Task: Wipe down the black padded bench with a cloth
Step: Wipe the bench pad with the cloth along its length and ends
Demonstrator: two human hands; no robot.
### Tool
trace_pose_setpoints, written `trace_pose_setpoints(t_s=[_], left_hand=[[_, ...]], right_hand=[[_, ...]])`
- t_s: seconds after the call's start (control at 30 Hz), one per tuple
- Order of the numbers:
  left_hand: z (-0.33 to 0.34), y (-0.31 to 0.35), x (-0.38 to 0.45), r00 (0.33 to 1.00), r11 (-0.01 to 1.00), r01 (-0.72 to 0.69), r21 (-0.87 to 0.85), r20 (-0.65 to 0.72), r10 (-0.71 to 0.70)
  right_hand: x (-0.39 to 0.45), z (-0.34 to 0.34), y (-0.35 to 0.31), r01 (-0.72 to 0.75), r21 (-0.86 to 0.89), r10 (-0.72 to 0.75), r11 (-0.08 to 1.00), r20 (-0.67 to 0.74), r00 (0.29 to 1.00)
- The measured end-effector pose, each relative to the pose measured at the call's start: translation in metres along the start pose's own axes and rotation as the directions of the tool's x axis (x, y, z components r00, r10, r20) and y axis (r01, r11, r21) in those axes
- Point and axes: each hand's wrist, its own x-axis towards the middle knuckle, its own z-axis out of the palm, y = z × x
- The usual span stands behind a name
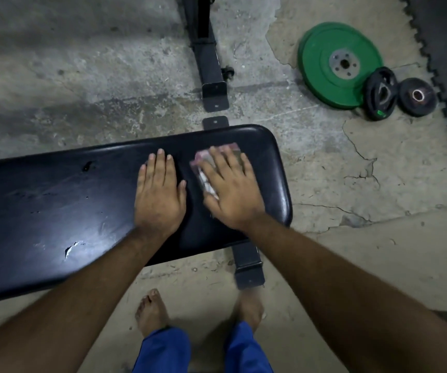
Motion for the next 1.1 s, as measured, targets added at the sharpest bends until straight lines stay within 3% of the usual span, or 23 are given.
trace_pose_setpoints(t_s=[0.03, 0.07, 0.17, 0.2, 0.27, 0.33, 0.37, 0.4, 0.47, 0.5, 0.53, 0.6, 0.67, 0.7, 0.73, 0.8, 0.83, 0.87, 0.93, 1.0, 1.03, 1.07, 1.1], left_hand=[[0.000, 0.004, -0.001, 1.000, 1.000, -0.016, -0.012, 0.007, 0.016], [0.000, 0.008, -0.002, 0.999, 0.999, -0.033, -0.027, 0.017, 0.033], [0.004, 0.011, -0.004, 0.998, 0.998, -0.049, -0.050, 0.022, 0.050], [0.004, 0.011, -0.005, 0.999, 0.998, -0.047, -0.051, 0.024, 0.048], [0.003, 0.012, -0.006, 0.998, 0.997, -0.055, -0.055, 0.027, 0.057], [0.002, 0.009, -0.006, 0.998, 0.997, -0.057, -0.060, 0.021, 0.058], [0.001, 0.008, -0.008, 0.998, 0.997, -0.055, -0.058, 0.008, 0.056], [0.001, 0.006, -0.011, 0.999, 0.997, -0.053, -0.056, -0.009, 0.053], [0.001, 0.000, -0.017, 0.999, 0.998, -0.035, -0.045, -0.026, 0.034], [0.001, -0.003, -0.020, 0.999, 0.999, -0.030, -0.040, -0.019, 0.029], [0.001, -0.006, -0.022, 0.999, 0.999, -0.034, -0.043, -0.012, 0.033], [-0.001, -0.007, -0.024, 0.999, 0.995, -0.054, -0.079, -0.010, 0.053], [-0.004, -0.008, -0.024, 0.998, 0.990, -0.058, -0.127, -0.021, 0.055], [-0.004, -0.010, -0.025, 0.998, 0.990, -0.059, -0.131, -0.036, 0.055], [-0.005, -0.014, -0.027, 0.997, 0.991, -0.055, -0.119, -0.054, 0.049], [-0.005, -0.025, -0.030, 0.997, 0.997, -0.021, -0.077, -0.070, 0.016], [-0.006, -0.030, -0.034, 0.999, 0.997, -0.007, -0.072, -0.049, 0.004], [-0.008, -0.033, -0.036, 1.000, 0.996, -0.010, -0.085, -0.025, 0.008], [-0.014, -0.039, -0.037, 1.000, 0.984, -0.030, -0.176, -0.006, 0.029], [-0.021, -0.049, -0.035, 0.999, 0.969, -0.031, -0.245, -0.037, 0.023], [-0.023, -0.055, -0.034, 0.998, 0.973, -0.026, -0.231, -0.064, 0.011], [-0.024, -0.061, -0.033, 0.996, 0.982, -0.015, -0.187, -0.085, -0.001], [-0.023, -0.069, -0.032, 0.996, 0.990, 0.005, -0.140, -0.083, -0.017]], right_hand=[[-0.012, 0.000, 0.013, 0.074, -0.004, -0.074, 0.997, 0.018, 0.997], [-0.015, -0.004, 0.030, 0.046, -0.023, -0.045, 0.999, 0.007, 0.999], [-0.011, -0.009, 0.046, -0.372, -0.013, 0.371, 0.928, -0.045, 0.927], [-0.020, -0.006, 0.035, -0.356, -0.008, 0.355, 0.935, -0.054, 0.933], [-0.058, 0.002, 0.010, -0.095, 0.000, 0.095, 0.996, -0.019, 0.995], [-0.087, 0.006, 0.024, 0.082, -0.005, -0.082, 0.997, 0.027, 0.996], [-0.088, 0.003, 0.035, 0.013, -0.006, -0.013, 1.000, 0.022, 1.000], [-0.083, 0.002, 0.042, -0.173, 0.003, 0.173, 0.985, -0.012, 0.985], [-0.069, 0.000, 0.030, -0.534, 0.064, 0.537, 0.843, -0.065, 0.841], [-0.067, 0.002, 0.014, -0.545, 0.070, 0.549, 0.836, -0.062, 0.834], [-0.071, 0.005, -0.005, -0.442, 0.050, 0.444, 0.896, -0.043, 0.895], [-0.093, 0.011, -0.031, -0.071, 0.024, 0.071, 0.997, 0.023, 0.997], [-0.095, 0.008, -0.009, 0.107, -0.012, -0.106, 0.994, 0.053, 0.993], [-0.085, 0.007, 0.005, 0.046, -0.052, -0.044, 0.998, 0.035, 0.998], [-0.074, 0.006, 0.019, -0.135, -0.049, 0.135, 0.990, -0.010, 0.991], [-0.054, 0.001, 0.011, -0.462, 0.004, 0.461, 0.887, -0.076, 0.884], [-0.052, 0.005, -0.011, -0.481, 0.025, 0.481, 0.877, -0.078, 0.873], [-0.054, 0.010, -0.041, -0.396, 0.031, 0.397, 0.918, -0.070, 0.915], [-0.071, 0.015, -0.083, -0.093, 0.059, 0.093, 0.994, 0.008, 0.996], [-0.068, 0.015, -0.055, 0.095, -0.009, -0.095, 0.995, 0.042, 0.995], [-0.056, 0.013, -0.031, 0.027, -0.055, -0.025, 0.998, 0.029, 0.999], [-0.039, 0.008, -0.011, -0.165, -0.070, 0.164, 0.984, -0.019, 0.986], [-0.025, 0.004, -0.007, -0.370, -0.048, 0.368, 0.928, -0.053, 0.928]])
